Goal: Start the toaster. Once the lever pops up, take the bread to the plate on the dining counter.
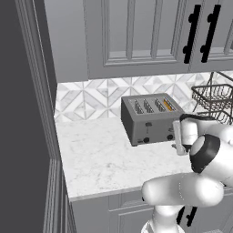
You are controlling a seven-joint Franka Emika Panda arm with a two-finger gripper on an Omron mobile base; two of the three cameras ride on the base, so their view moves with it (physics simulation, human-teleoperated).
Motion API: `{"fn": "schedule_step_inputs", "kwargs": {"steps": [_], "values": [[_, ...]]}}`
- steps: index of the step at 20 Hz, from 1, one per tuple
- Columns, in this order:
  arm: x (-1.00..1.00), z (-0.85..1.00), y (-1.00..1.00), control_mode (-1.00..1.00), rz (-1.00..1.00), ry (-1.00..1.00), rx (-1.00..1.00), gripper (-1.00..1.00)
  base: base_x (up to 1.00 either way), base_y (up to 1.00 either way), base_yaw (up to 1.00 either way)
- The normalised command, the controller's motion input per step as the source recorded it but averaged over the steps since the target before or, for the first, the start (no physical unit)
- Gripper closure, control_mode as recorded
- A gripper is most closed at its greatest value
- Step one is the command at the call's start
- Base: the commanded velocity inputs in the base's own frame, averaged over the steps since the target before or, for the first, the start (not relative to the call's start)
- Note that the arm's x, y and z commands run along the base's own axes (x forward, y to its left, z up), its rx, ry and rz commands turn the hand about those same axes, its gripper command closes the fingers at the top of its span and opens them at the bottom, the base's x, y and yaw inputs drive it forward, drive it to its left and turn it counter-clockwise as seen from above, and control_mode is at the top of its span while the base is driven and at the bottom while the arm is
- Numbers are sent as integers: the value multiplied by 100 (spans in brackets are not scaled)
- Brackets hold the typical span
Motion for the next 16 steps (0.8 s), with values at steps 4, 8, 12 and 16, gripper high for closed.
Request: {"fn": "schedule_step_inputs", "kwargs": {"steps": [4, 8, 12, 16], "values": [[-21, -69, 0, -100, -7, 0, -14, -100, 0, 0, 0], [-44, 28, -1, -100, 0, -14, -1, -100, 0, 0, 0], [-83, 99, 0, -100, 4, -23, -3, -100, 0, 0, 0], [-79, 100, -1, -100, 1, -24, -10, -100, 0, 0, 0]]}}
